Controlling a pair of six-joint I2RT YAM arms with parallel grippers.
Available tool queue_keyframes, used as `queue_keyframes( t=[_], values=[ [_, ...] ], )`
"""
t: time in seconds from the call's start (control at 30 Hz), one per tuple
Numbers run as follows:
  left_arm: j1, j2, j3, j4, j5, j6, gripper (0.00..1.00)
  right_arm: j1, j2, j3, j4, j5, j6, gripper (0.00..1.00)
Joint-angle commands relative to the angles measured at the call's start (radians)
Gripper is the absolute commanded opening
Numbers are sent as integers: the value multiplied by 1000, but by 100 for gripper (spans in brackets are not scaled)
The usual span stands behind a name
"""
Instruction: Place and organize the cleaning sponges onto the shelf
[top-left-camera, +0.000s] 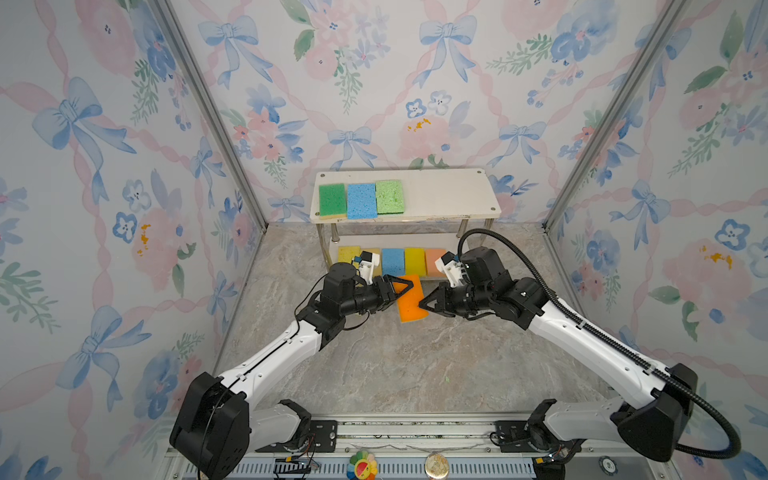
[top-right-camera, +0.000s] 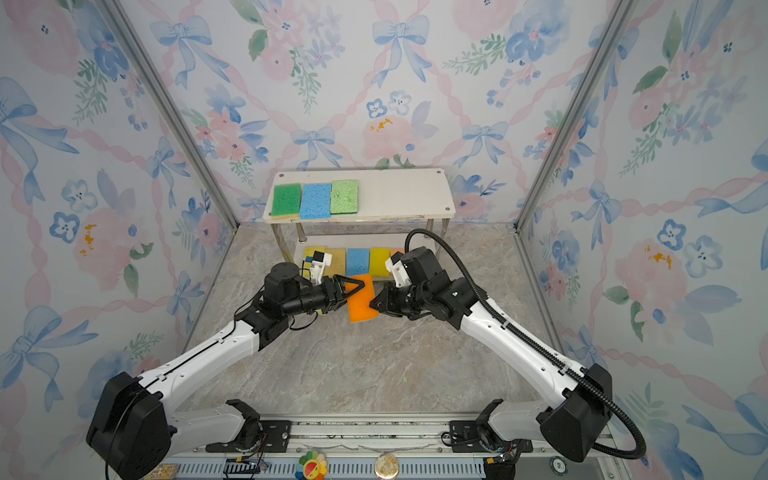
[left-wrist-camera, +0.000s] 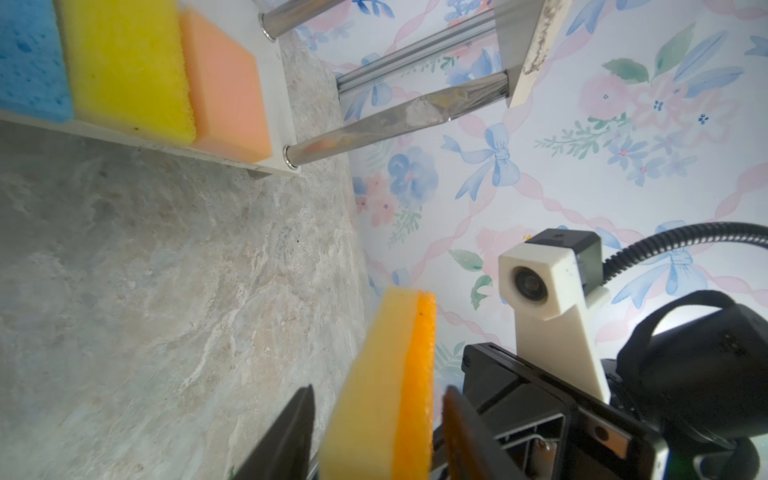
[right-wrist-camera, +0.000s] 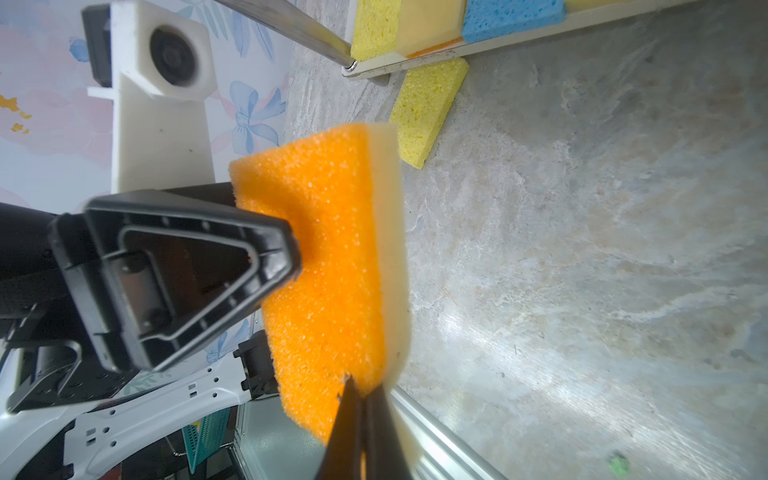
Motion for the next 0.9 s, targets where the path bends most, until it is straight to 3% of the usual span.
queue_keyframes(
  t=[0.0,0.07,0.1,0.2,0.33,0.57,0.87],
  values=[
    [-2,2,-9,71,26,-32,18,-12,-16,1,15,-25,14,2],
    [-3,3,-15,78,29,-35,4,-12,-22,-3,10,-25,16,6],
    [-3,4,-16,83,30,-37,2,-13,-23,-5,8,-29,17,11],
    [-1,6,-13,91,33,-41,1,-18,-32,-6,-18,-32,13,33],
    [4,3,-6,97,42,-49,0,-34,-73,-46,-25,-42,23,43],
    [9,-5,-2,103,50,-58,0,-26,-96,-104,33,-85,59,45],
    [17,-30,-15,102,49,-69,0,16,-96,-122,80,-72,85,34]
  ],
)
